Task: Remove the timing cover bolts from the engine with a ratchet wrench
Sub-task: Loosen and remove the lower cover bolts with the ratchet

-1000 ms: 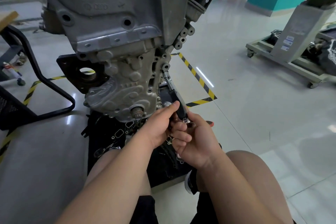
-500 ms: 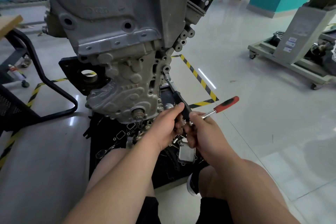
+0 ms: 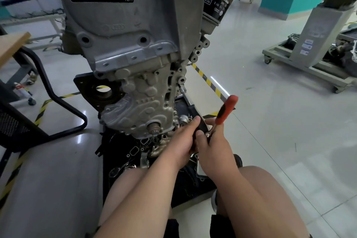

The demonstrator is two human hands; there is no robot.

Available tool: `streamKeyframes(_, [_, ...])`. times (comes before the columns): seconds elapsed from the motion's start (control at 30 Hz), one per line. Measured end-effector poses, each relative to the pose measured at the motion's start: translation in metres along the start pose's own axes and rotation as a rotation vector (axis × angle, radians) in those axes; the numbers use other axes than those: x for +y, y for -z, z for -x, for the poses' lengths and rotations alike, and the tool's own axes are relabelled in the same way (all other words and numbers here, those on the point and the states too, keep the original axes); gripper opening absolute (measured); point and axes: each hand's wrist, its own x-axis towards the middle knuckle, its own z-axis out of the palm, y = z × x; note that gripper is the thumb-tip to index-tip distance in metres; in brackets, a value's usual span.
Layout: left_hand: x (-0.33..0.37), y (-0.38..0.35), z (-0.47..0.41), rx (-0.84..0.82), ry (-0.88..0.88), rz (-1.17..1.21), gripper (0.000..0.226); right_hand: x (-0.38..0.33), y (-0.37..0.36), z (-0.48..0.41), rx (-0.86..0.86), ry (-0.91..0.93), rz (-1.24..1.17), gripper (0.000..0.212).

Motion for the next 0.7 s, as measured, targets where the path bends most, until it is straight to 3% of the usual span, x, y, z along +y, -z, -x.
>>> streamKeyframes(0.13, [-0.001,0.004,0.004,-0.077,-0.014,-0.003,0.065,-0.001,-0.004,-0.002,-0.006,-0.122,-0.285,0.016])
streamKeyframes(0.3, [-0.003,0.01,0.008,-0.106,-0.058,-0.016,0.036,-0.003,-0.013,-0.002,-0.019,-0.27,-0.679,0.017])
streamKeyframes(0.7, [-0.006,-0.018,0.003,0.043,0.033,0.181,0.026,0.008,-0.019,-0.008,0.147,-0.361,-0.836,0.017])
